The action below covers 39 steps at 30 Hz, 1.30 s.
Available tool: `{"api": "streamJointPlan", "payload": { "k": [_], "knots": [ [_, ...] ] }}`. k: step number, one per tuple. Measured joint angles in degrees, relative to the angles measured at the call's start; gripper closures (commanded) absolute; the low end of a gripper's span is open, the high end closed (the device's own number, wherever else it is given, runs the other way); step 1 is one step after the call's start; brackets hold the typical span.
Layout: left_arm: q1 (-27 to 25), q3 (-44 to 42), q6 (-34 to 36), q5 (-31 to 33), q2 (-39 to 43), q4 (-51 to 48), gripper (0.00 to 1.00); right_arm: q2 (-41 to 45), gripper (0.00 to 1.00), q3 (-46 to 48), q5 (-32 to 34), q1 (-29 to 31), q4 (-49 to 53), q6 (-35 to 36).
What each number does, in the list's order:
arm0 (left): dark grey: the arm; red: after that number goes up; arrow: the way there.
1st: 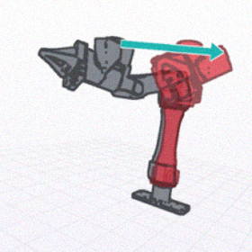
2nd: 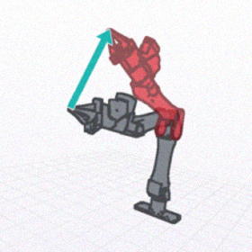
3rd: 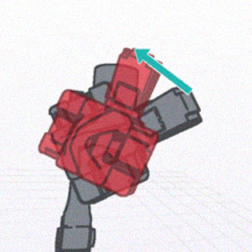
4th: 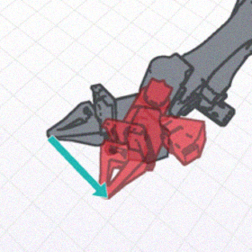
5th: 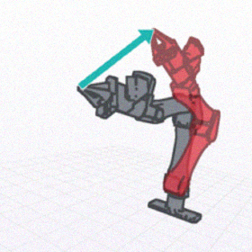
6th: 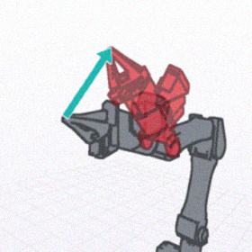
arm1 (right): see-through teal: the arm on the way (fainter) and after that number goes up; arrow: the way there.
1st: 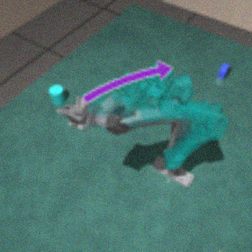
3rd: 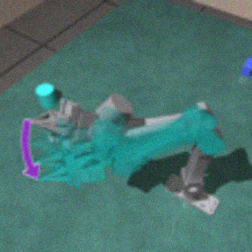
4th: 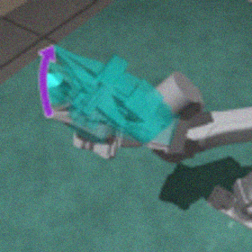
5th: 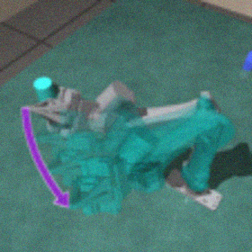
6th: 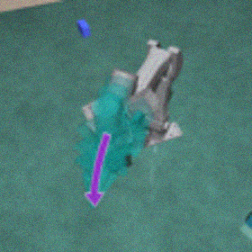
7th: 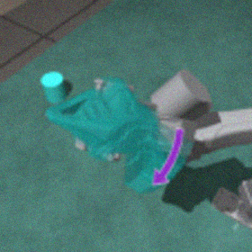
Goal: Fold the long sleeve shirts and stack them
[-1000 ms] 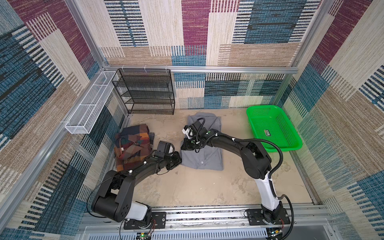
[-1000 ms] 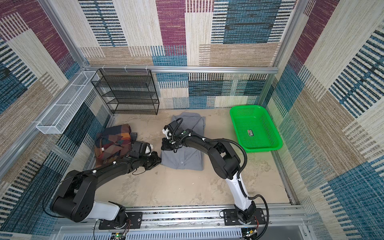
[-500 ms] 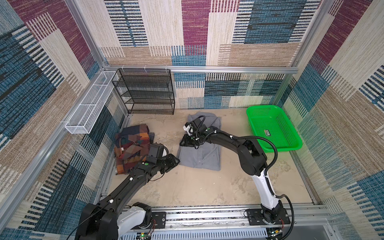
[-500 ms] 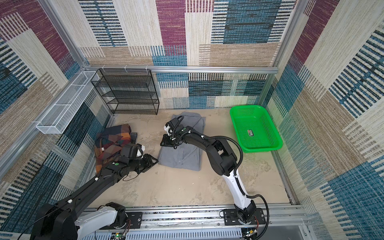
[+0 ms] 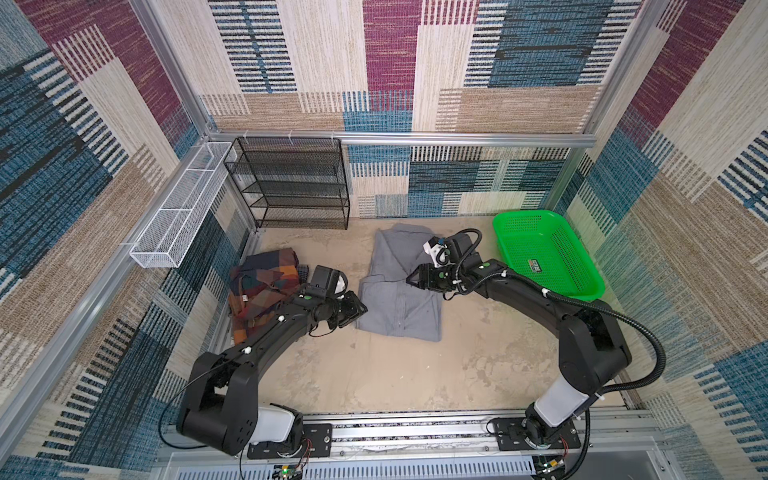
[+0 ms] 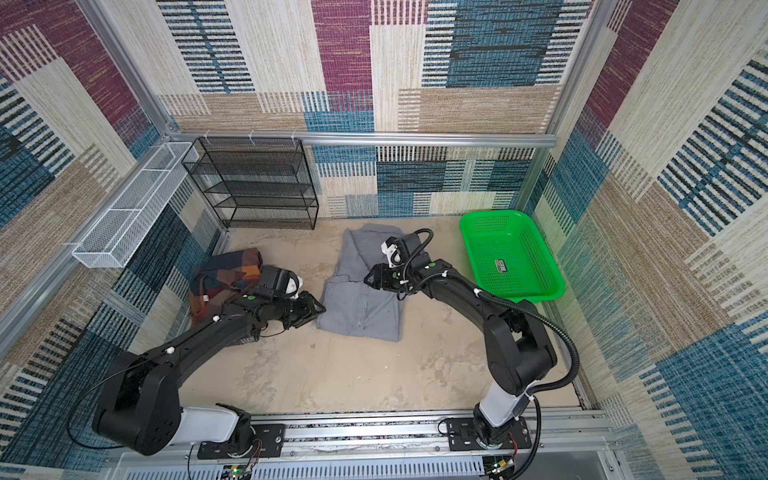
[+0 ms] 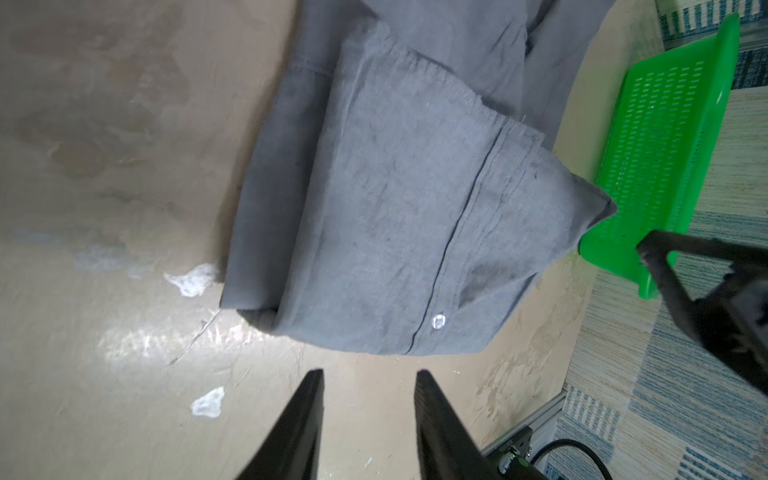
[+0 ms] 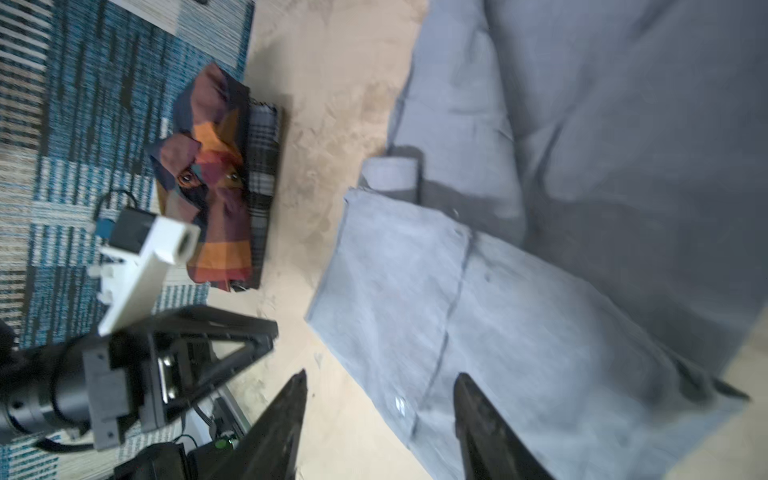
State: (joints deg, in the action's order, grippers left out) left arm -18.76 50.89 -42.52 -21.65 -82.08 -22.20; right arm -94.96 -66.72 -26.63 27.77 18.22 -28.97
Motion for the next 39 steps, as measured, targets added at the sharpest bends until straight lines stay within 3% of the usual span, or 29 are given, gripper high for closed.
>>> {"api": "streamJointPlan", "payload": {
  "k": [6,15,18,23,26,39],
  "knots": [
    [0.0,6.2,0.9,-0.1,-8.2,0.5,0.6,-2.6,0.49,7.7,-3.9,-4.0,-7.1,0.1],
    [0.2,9.5,0.9,0.3,-16.9,3.1,0.64,-10.2,0.48,10.2,-7.3,-8.8,-13.0,-1.8],
    [0.2,8.2,0.7,0.3,-15.6,3.6,0.63,-8.1,0.42,10.7,-7.9,-8.9,-12.4,-2.0],
    [0.3,3.8,0.5,0.5,-5.5,4.2,0.56,3.1,0.21,10.8,-7.6,-9.0,-10.4,-1.0],
    [0.4,2.1,0.7,0.8,-2.6,4.2,0.53,7.8,0.15,11.7,-5.7,-9.0,-9.3,-0.2],
    [2.8,-1.2,4.2,4.4,-6.1,0.6,0.44,12.4,0.07,28.8,-2.1,-8.4,-8.2,-2.5]
  ]
}}
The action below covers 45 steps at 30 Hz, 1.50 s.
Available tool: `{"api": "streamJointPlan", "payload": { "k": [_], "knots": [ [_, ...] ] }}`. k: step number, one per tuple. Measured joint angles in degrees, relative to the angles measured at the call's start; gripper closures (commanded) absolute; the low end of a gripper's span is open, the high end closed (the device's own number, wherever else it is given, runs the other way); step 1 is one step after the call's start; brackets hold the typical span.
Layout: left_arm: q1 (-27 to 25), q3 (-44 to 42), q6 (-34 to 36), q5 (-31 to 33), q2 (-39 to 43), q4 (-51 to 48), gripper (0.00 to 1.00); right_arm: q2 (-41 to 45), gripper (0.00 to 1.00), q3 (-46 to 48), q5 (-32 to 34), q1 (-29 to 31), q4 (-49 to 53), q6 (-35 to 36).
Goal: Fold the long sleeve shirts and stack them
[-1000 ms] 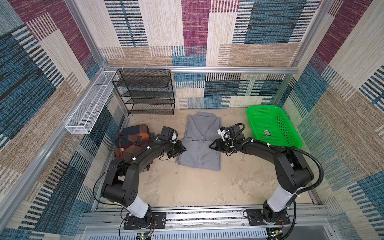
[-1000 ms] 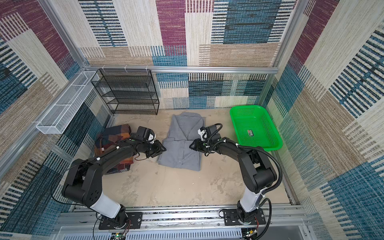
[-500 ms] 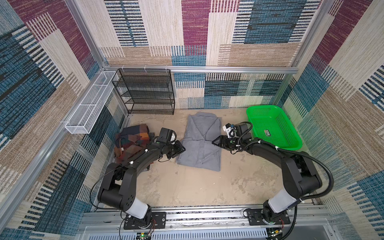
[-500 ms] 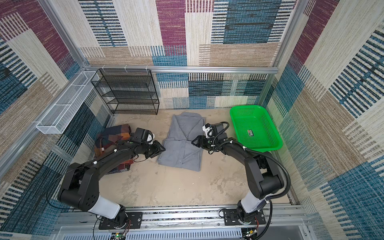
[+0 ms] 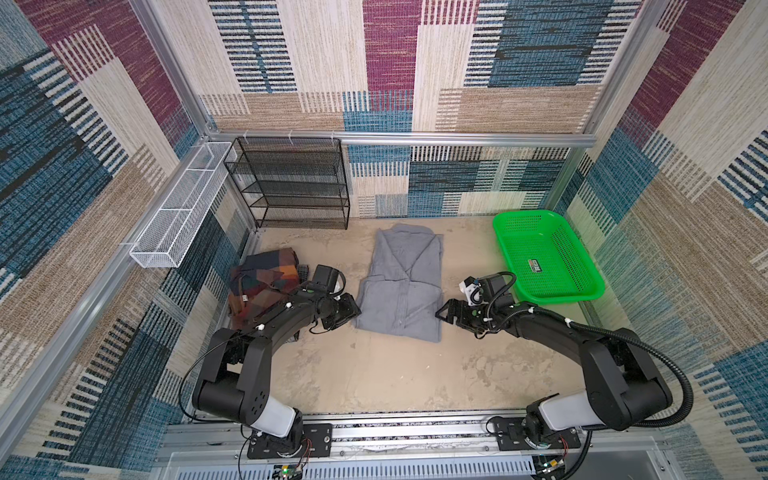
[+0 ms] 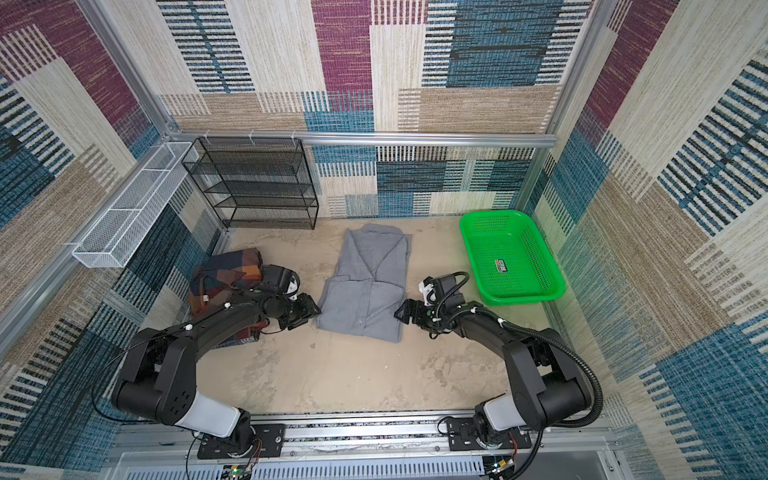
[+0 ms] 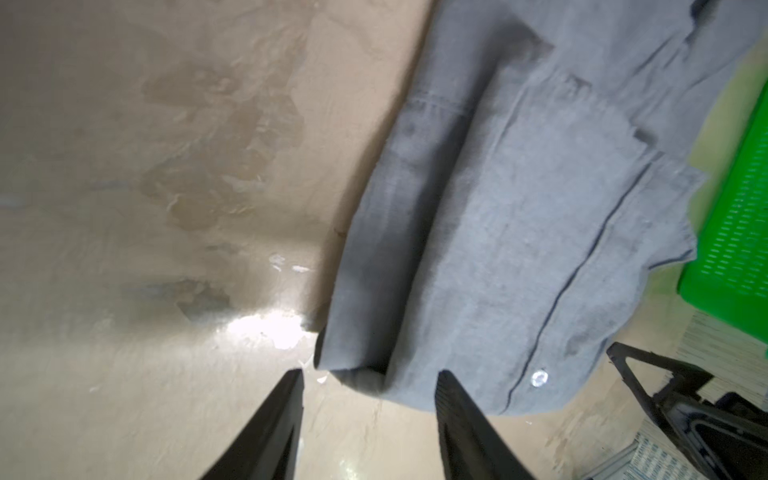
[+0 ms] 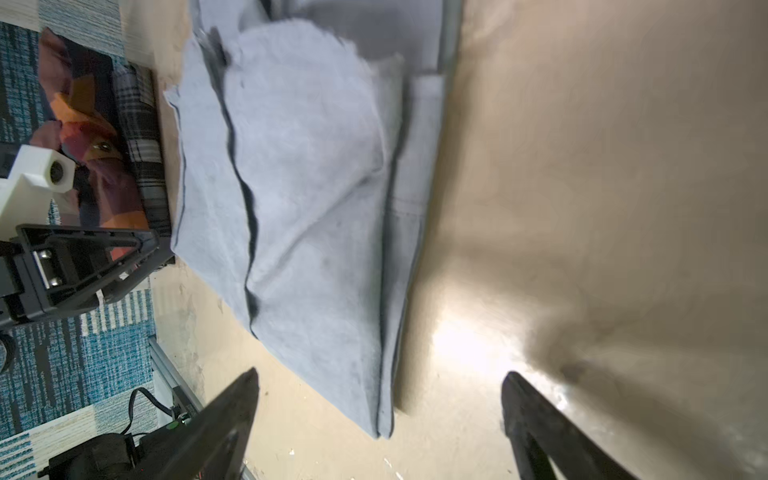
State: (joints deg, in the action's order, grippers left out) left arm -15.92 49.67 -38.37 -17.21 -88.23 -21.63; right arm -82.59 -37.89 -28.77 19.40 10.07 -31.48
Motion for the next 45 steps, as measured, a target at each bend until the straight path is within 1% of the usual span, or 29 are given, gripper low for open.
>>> {"api": "streamJointPlan", "payload": {
  "k": [7,11,16,18,21,23,26,27,29,30,31,32,34,37,40,41,43,44,45],
  "knots": [
    [-0.1,-5.3,0.0,-1.9,-0.5,8.9,0.43,-0.9,0.08,2.7,-0.1,3.3,-4.3,-2.3],
    [-0.1,-6.6,-0.3,-3.8,-1.7,13.1,0.42,-2.4,0.11,3.8,-0.2,4.8,-9.5,-4.4],
    [-0.1,-8.4,-0.7,-6.6,-2.4,18.6,0.42,-3.0,0.11,3.9,0.6,6.4,-11.9,-6.7],
    [-0.1,-9.1,-1.1,-7.7,-3.0,21.1,0.42,-4.2,0.12,3.7,0.3,6.7,-13.4,-7.4],
    [-0.1,-9.6,-2.0,-10.6,-4.9,26.1,0.42,-7.5,0.14,3.0,-1.2,6.9,-18.3,-8.3],
    [-0.1,-10.2,-2.4,-12.0,-6.0,29.5,0.43,-9.2,0.18,3.0,-2.2,7.0,-21.5,-9.3],
    [-0.5,-11.3,-2.8,-12.9,-6.3,32.3,0.48,-10.7,0.27,3.0,-2.7,6.9,-24.0,-10.5],
    [-0.7,-11.8,-3.1,-13.0,-6.1,33.1,0.52,-10.8,0.31,3.0,-2.7,6.9,-24.4,-10.7],
    [-1.1,-13.0,-3.6,-12.9,-5.7,34.1,0.6,-10.8,0.44,3.0,-2.2,7.0,-24.2,-11.2],
    [-1.4,-13.9,-4.0,-13.0,-5.4,34.9,0.68,-10.6,0.53,3.0,-2.1,7.0,-23.6,-11.5],
    [-1.7,-14.8,-4.6,-13.1,-5.3,35.7,0.72,-10.6,0.59,3.0,-2.0,7.0,-22.9,-11.6],
    [-1.9,-15.6,-5.1,-13.1,-5.2,36.4,0.75,-10.5,0.62,3.1,-2.1,7.0,-22.5,-11.9],
    [-2.5,-17.4,-6.5,-13.4,-4.9,38.4,0.82,-10.3,0.64,3.7,-2.1,7.3,-22.3,-11.9],
    [-4.2,-19.7,-8.4,-13.3,-3.8,40.0,0.91,-8.8,0.64,5.9,-2.1,7.9,-22.0,-11.9],
    [-7.2,-22.1,-10.1,-12.5,-0.7,39.7,0.97,-5.1,0.6,8.3,-1.6,9.2,-19.4,-11.9],
    [-8.5,-22.8,-10.4,-11.6,0.5,39.3,1.0,-3.5,0.58,9.1,-1.1,9.4,-18.2,-11.9],
    [-11.4,-24.2,-11.2,-10.2,3.6,38.3,1.0,0.7,0.51,10.8,0.3,9.6,-15.1,-11.7],
    [-12.5,-25.0,-11.7,-9.5,5.1,38.0,1.0,3.3,0.46,11.6,1.2,9.6,-13.1,-11.6],
    [-13.7,-26.0,-12.9,-8.5,6.8,37.5,1.0,5.8,0.38,12.2,2.0,9.6,-11.2,-11.4]
  ]
}}
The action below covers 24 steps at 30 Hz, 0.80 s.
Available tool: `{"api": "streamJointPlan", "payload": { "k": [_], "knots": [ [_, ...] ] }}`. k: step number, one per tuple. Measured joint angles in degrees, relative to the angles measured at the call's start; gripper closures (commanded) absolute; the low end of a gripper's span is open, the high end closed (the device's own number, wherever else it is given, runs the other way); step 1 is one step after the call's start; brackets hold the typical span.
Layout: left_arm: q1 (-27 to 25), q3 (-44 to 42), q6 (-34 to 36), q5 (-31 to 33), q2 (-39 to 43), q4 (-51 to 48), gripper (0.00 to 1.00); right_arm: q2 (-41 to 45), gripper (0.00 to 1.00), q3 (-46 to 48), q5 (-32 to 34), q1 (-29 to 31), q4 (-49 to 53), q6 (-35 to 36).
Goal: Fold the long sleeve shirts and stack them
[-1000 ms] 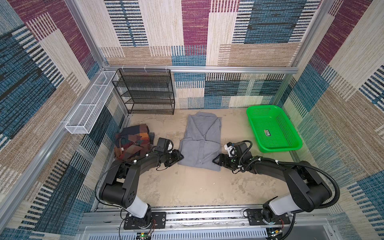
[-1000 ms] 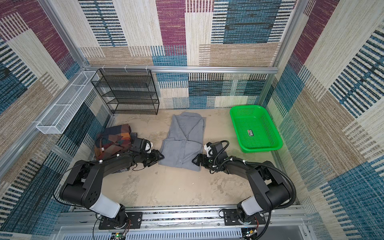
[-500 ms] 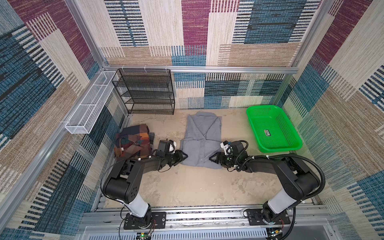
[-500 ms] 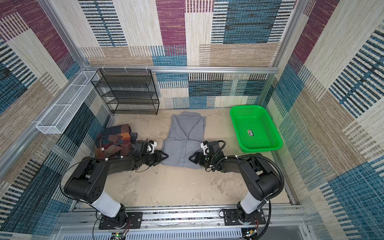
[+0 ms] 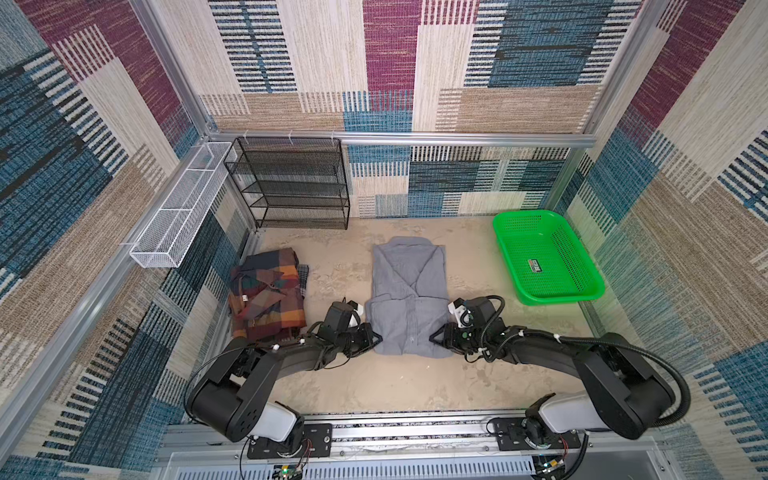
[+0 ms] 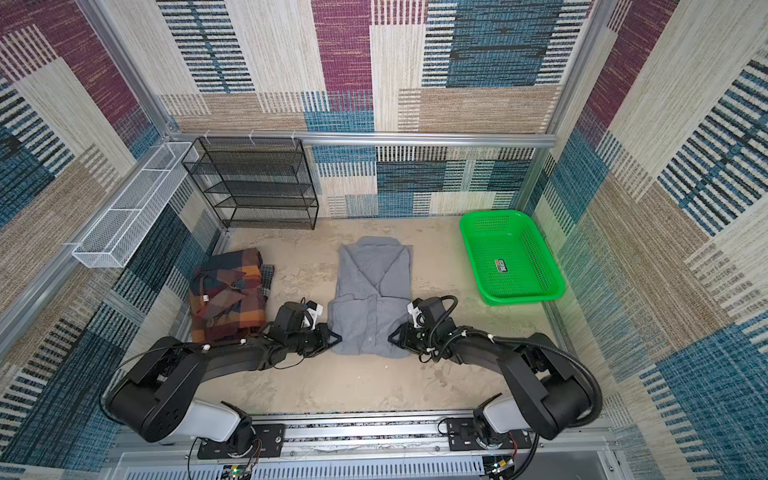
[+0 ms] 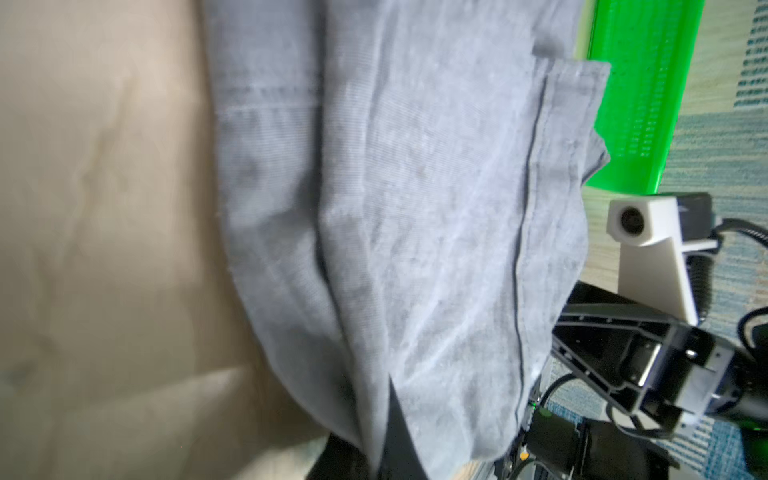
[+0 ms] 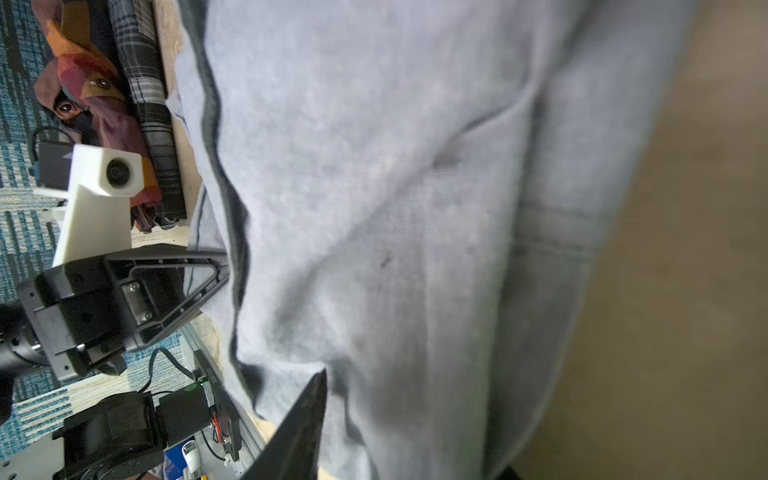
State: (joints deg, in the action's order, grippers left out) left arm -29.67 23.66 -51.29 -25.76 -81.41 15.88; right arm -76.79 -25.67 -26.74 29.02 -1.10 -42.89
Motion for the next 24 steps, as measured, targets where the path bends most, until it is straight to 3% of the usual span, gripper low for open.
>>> {"api": "streamJointPlan", "payload": {
  "k": [4,9,12,17,24],
  "knots": [
    [-2.3,-2.6,-1.8,2.7,5.3,-3.3,0.98,6.7,0.21,0.9,2.6,0.0,6.7,1.3],
    [-2.7,-2.0,-2.1,6.2,11.4,-11.2,0.64,14.0,0.14,-1.8,7.1,0.0,17.7,5.2],
    [-2.6,0.4,-1.4,8.0,14.4,-16.6,0.55,16.6,0.03,-6.3,9.4,1.4,21.9,8.7],
    [-2.1,5.1,0.4,10.6,20.0,-25.4,0.49,13.9,0.0,-15.8,16.9,14.5,28.2,13.0],
    [3.9,10.2,4.5,12.2,29.5,-38.1,0.45,3.8,0.0,-23.9,30.2,30.4,37.1,17.5]
  ]
}}
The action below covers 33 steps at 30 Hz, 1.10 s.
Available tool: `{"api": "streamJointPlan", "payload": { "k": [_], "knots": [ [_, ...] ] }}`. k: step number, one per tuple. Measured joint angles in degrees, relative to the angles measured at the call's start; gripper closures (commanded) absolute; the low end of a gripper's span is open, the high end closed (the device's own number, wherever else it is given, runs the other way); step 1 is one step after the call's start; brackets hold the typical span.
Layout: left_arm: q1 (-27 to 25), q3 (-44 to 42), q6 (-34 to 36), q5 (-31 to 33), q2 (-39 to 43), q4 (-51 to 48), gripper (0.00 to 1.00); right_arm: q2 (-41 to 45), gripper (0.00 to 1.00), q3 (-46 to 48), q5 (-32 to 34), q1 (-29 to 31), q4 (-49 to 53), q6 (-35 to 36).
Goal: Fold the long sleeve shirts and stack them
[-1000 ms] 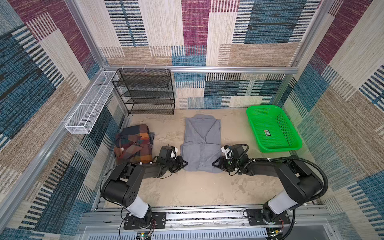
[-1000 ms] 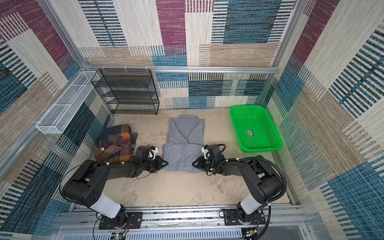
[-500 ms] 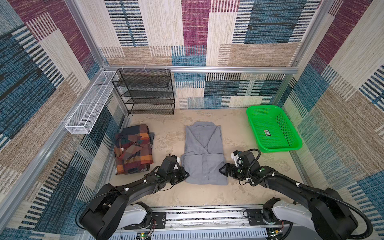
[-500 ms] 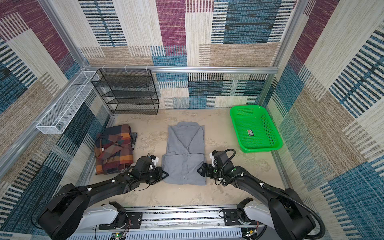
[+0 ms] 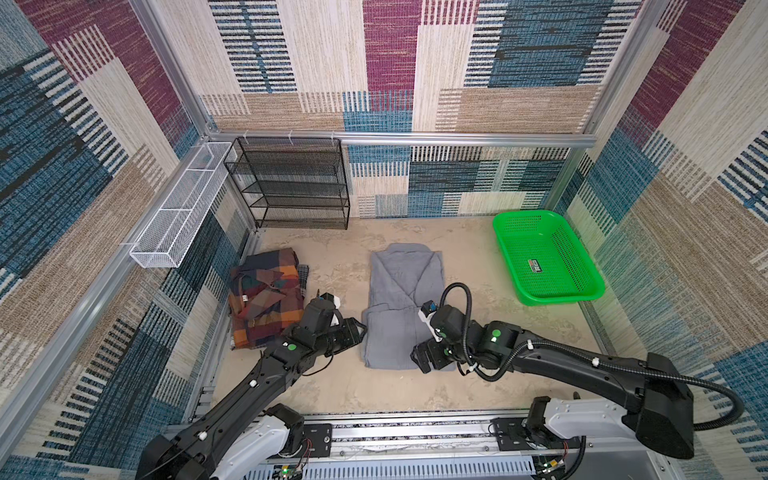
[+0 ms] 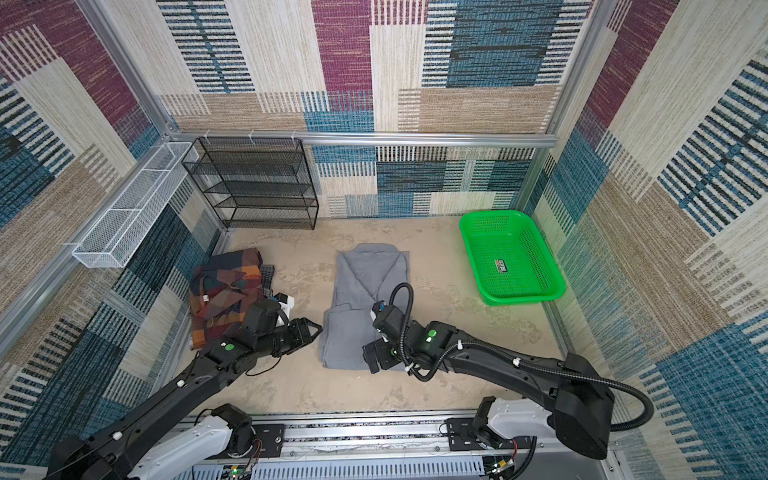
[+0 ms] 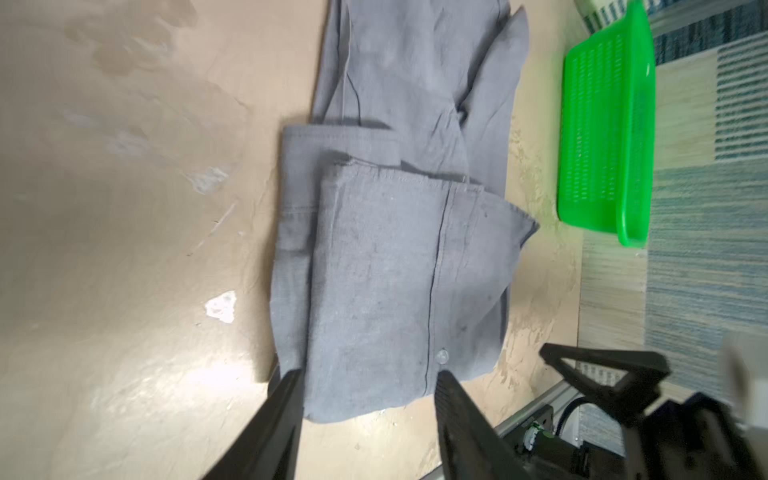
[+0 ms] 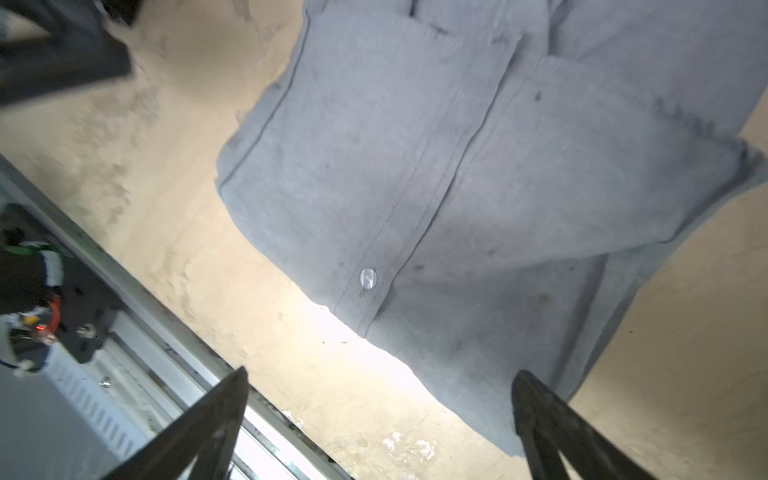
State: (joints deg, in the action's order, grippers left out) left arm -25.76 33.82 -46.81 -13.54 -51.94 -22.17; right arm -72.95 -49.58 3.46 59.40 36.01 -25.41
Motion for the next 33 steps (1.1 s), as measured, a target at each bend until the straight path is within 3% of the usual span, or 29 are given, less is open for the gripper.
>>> {"api": "streamJointPlan", "payload": {
  "k": [5,8,17,24,33],
  "knots": [
    [4.3,6.4,2.9,1.4,4.9,-10.1,0.43,-9.7,0.0,-7.6,9.3,12.2,5.9,1.9],
    [5.9,10.5,5.3,2.9,6.7,-14.8,0.43,-16.6,0.0,-10.4,15.2,16.0,8.9,3.5],
    [7.3,16.9,10.9,12.2,10.9,-24.0,0.41,-25.8,0.0,-13.7,26.9,18.3,13.4,12.6],
    [7.4,17.1,12.5,19.9,15.6,-26.5,0.4,-29.5,0.0,-13.8,30.2,18.4,11.5,18.9],
    [7.5,17.7,12.6,24.7,17.6,-28.0,0.4,-34.7,0.11,-14.4,38.9,17.9,8.0,23.3]
  ]
}}
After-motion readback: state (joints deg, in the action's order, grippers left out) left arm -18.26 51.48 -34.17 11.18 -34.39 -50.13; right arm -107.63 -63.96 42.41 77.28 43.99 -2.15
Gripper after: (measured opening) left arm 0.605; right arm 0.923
